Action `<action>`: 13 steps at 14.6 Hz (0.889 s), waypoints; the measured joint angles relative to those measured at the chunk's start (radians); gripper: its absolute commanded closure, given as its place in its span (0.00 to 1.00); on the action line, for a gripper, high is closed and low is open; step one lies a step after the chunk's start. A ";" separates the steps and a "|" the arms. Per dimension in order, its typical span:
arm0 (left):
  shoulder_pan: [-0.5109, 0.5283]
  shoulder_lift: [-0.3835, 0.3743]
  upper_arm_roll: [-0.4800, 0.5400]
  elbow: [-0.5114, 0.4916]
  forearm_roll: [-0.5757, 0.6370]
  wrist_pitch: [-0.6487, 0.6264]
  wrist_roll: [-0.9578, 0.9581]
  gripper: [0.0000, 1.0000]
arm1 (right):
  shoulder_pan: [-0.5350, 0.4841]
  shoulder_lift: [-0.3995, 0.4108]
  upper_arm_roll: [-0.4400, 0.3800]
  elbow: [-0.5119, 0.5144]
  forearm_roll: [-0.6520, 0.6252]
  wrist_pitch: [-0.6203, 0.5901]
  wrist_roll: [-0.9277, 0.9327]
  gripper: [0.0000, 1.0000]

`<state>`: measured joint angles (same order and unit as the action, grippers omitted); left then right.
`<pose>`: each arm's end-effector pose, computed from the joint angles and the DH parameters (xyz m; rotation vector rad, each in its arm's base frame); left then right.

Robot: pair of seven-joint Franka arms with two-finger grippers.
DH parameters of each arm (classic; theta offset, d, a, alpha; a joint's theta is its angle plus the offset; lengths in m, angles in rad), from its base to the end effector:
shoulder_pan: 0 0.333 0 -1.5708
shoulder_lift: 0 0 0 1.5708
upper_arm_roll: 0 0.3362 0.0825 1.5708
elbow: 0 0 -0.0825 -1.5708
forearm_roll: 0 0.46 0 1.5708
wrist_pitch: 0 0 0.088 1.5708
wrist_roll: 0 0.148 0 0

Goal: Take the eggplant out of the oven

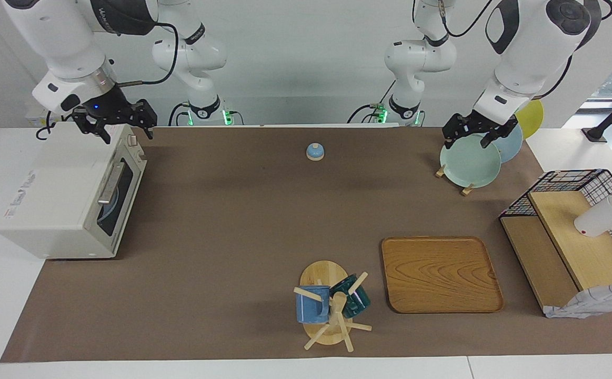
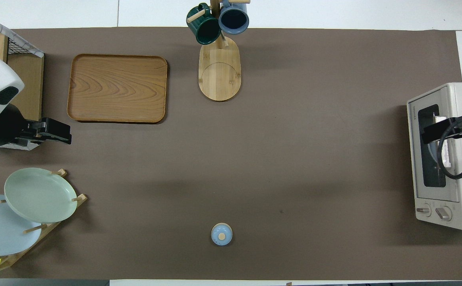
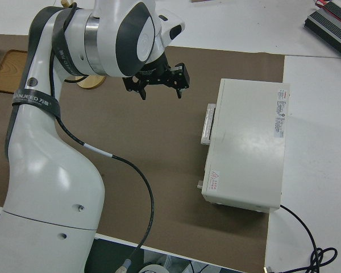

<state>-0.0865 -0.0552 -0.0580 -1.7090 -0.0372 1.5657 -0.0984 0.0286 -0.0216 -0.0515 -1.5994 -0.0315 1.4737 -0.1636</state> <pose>0.5966 -0.0931 0.5622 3.1145 -0.0692 -0.1429 0.6077 -0.0191 0.5939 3.1091 0.2170 -0.1661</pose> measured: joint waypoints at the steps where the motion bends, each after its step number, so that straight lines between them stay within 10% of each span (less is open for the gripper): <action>1: 0.000 0.000 0.000 0.000 0.000 0.000 0.000 0.00 | 0.000 0.000 0.000 0.000 0.000 0.000 0.000 0.00; 11: 0.000 0.000 0.000 0.000 0.000 0.000 0.000 0.00 | -0.019 0.000 -0.003 -0.001 0.000 0.000 0.006 0.00; 12: 0.000 0.000 0.000 0.000 0.000 0.000 0.000 0.00 | -0.027 0.000 -0.004 -0.002 0.000 0.000 0.006 0.31; 13: 0.000 0.000 0.000 0.000 0.000 0.000 0.000 0.00 | -0.031 0.000 -0.005 -0.004 0.000 0.000 0.002 0.95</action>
<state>-0.0865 -0.0552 -0.0580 -1.7090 -0.0372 1.5657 -0.0984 -0.0021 -0.0218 -0.0563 -1.6029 -0.0314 1.4737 -0.1612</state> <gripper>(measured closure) 0.000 0.000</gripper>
